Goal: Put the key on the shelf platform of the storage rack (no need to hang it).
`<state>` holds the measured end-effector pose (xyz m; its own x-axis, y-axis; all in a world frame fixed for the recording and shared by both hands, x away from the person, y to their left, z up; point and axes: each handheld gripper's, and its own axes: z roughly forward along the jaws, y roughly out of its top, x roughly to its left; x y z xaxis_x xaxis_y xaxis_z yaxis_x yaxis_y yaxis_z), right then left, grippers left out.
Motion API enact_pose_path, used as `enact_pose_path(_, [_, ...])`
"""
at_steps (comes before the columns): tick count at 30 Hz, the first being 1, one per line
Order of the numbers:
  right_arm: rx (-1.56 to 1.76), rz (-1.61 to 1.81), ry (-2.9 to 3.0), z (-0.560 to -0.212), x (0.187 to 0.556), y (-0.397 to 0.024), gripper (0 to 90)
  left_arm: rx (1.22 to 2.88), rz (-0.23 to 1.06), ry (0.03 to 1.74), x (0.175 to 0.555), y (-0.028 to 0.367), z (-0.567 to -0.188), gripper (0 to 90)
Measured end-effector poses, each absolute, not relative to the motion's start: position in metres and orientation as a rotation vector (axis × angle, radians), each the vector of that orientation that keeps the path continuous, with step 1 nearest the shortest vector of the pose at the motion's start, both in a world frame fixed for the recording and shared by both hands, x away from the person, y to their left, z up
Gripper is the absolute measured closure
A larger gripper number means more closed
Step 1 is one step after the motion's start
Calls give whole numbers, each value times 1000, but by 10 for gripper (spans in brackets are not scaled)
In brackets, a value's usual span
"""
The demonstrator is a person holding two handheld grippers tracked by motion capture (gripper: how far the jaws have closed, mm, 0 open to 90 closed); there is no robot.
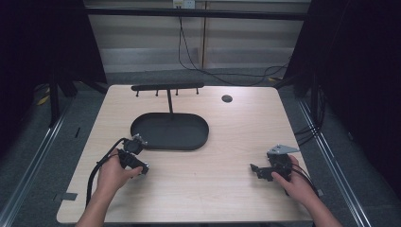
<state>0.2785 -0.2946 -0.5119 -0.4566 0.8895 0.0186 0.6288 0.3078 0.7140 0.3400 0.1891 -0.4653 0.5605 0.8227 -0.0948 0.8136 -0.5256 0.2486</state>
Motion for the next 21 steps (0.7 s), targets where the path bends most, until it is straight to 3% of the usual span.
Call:
enact_pose_path(9, [1358, 939, 2200, -512, 278, -295, 125, 2557, 71, 1369, 341, 186, -467, 536])
enact_pose_path(13, [1355, 940, 2200, -512, 279, -295, 124, 2591, 107, 1360, 341, 183, -467, 619])
enact_pose_path(21, [1358, 940, 2200, -512, 278, -295, 125, 2579, 88, 1376, 342, 183, -465, 680])
